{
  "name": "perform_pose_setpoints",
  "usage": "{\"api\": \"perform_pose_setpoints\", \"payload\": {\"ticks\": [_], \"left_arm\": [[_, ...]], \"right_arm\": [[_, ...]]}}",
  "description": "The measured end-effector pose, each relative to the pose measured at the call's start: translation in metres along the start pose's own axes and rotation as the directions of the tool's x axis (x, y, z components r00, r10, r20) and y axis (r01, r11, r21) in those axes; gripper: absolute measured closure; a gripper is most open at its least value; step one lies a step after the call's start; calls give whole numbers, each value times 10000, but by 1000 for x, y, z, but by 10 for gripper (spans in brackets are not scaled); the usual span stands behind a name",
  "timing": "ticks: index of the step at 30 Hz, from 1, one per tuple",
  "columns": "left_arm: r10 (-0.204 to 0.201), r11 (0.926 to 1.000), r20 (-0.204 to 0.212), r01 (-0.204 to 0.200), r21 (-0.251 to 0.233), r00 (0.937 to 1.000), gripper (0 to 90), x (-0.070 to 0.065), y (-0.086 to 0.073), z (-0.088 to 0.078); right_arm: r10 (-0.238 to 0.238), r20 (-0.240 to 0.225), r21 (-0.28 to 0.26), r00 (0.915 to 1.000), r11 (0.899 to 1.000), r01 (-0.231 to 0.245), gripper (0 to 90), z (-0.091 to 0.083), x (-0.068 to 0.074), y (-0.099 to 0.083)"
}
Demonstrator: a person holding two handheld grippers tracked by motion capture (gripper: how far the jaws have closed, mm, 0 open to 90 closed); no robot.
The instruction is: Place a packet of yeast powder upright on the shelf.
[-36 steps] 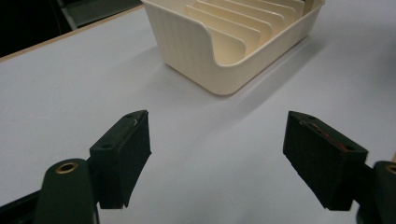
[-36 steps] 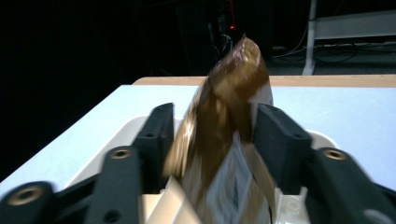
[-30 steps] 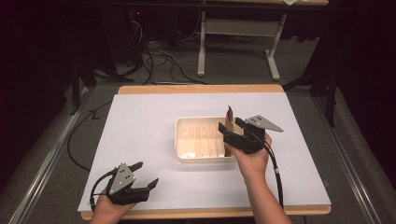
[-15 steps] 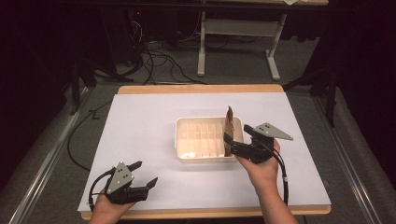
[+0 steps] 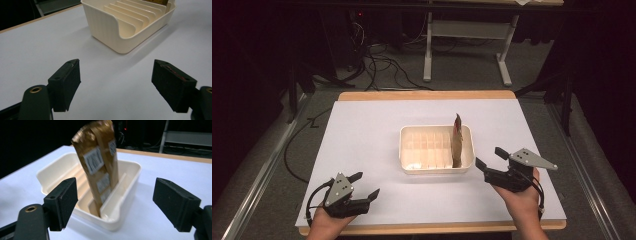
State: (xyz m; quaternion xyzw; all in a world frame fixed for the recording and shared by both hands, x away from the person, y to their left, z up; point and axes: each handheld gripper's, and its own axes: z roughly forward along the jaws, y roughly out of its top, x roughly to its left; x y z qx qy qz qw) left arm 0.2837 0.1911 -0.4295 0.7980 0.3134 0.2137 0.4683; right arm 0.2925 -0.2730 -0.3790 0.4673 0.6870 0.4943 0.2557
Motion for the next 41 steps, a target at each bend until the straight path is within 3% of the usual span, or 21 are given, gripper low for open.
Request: {"api": "perform_pose_setpoints", "payload": {"ticks": [8,11,13,17,24,41], "left_arm": [[92,9999,38,-93,138,10000,235,-2,-1,3],[159,9997,45,-160,197,9999,235,-3,-1,3],[191,9995,91,-193,240,9998,235,-4,-1,5],[371,9984,96,-375,421,9993,235,-6,-1,9],[327,9987,79,-329,396,9994,235,-7,-1,9],[338,9988,92,-342,364,9994,235,-6,-1,8]], "right_arm": [[88,452,399,9989,9991,-106,211,-15,-22,-29],[287,640,415,9975,9986,-314,221,-21,-32,-49],[227,559,758,9982,9968,-269,233,-23,-38,-63],[203,505,888,9985,9957,-248,234,-20,-40,-66],[79,265,1070,9996,9942,-107,238,-17,-38,-67],[306,337,1178,9990,9924,-344,240,-17,-43,-69]]}}
